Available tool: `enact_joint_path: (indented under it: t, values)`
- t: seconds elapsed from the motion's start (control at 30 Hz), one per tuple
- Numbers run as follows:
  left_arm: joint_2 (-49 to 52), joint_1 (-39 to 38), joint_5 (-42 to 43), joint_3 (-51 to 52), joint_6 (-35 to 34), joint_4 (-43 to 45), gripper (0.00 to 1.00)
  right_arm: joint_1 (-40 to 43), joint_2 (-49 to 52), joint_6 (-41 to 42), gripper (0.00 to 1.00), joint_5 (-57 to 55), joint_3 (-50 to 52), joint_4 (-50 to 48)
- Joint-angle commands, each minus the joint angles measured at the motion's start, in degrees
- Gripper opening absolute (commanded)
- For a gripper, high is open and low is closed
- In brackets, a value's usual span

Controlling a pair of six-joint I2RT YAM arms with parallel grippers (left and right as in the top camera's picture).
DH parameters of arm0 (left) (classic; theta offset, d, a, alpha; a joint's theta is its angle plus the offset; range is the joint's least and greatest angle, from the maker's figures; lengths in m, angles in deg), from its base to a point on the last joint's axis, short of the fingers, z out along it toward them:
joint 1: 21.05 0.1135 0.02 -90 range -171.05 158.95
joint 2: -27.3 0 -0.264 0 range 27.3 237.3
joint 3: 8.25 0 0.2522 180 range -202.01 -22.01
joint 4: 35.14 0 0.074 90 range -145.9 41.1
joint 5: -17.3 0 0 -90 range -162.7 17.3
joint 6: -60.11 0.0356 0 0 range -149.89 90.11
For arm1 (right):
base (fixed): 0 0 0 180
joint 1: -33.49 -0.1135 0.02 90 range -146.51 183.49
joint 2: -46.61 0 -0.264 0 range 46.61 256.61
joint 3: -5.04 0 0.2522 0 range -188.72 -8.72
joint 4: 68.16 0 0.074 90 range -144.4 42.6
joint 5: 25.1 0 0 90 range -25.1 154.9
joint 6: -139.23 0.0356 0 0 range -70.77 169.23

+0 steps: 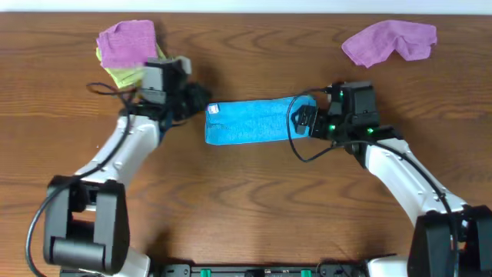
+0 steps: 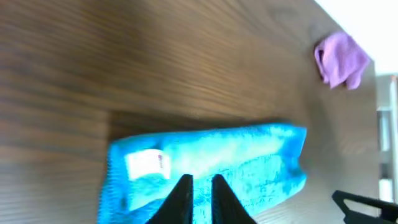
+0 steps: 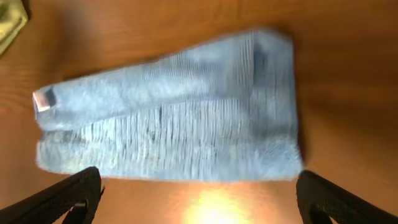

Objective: Fold the cloth

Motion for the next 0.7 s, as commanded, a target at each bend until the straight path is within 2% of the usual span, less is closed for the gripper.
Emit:
enact_joint_path:
  t: [0.0,0.43,0.67]
  values:
    - [1.86,-2.73,-6.45,-0.74,0.83,-0.17,0.10,0.26,-0.68,6.60,0.99,2.27,-0.48,1.46]
    - [10.34,-4.07,-8.28,-0.74,0.83,2.19,0.07,3.67,2.45,7.65,0.99,0.57,4.98,0.09]
    - [12.61,-4.07,-11.17,-0.74,0.85,2.03,0.07,3.67,5.75,9.22,0.99,1.88,5.31,-3.91]
